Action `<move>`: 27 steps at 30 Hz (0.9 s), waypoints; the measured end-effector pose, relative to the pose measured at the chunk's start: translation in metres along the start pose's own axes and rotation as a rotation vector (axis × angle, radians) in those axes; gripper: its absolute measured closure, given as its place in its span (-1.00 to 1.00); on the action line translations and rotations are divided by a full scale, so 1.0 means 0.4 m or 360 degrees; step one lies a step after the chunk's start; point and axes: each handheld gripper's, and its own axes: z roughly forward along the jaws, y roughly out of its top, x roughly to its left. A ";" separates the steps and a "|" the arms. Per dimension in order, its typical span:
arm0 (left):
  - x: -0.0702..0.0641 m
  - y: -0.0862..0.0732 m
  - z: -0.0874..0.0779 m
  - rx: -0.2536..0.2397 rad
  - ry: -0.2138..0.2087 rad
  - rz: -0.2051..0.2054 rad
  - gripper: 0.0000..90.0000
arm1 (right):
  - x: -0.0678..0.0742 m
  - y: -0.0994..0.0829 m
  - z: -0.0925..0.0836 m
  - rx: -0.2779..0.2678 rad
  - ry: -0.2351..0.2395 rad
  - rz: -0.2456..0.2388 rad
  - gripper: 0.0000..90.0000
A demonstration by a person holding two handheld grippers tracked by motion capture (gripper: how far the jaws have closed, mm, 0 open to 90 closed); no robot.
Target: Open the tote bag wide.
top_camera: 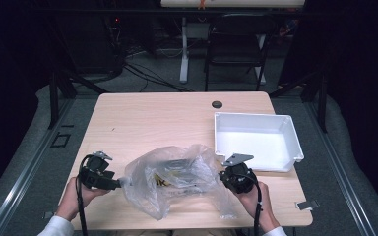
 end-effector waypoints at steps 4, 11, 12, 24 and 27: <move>0.006 -0.017 -0.022 0.0006 0.0009 -0.0018 -0.27 | -0.004 0.000 -0.018 -0.0039 0.0016 0.0027 0.59; 0.030 -0.027 -0.065 -0.0094 0.0003 -0.0107 -0.37 | -0.006 0.003 -0.061 -0.0161 0.0094 0.0078 0.07; 0.028 -0.026 -0.073 -0.0118 -0.0013 -0.0104 -0.41 | 0.001 0.007 -0.072 -0.0195 0.0140 0.0077 0.00; -0.114 0.021 -0.116 -0.0266 -0.0163 0.0192 -0.61 | 0.053 0.024 -0.052 -0.0130 0.0218 -0.0022 -0.22; -0.152 0.035 -0.100 -0.0263 -0.0161 0.0252 -0.62 | 0.055 0.024 -0.037 -0.0097 0.0208 -0.0029 -0.20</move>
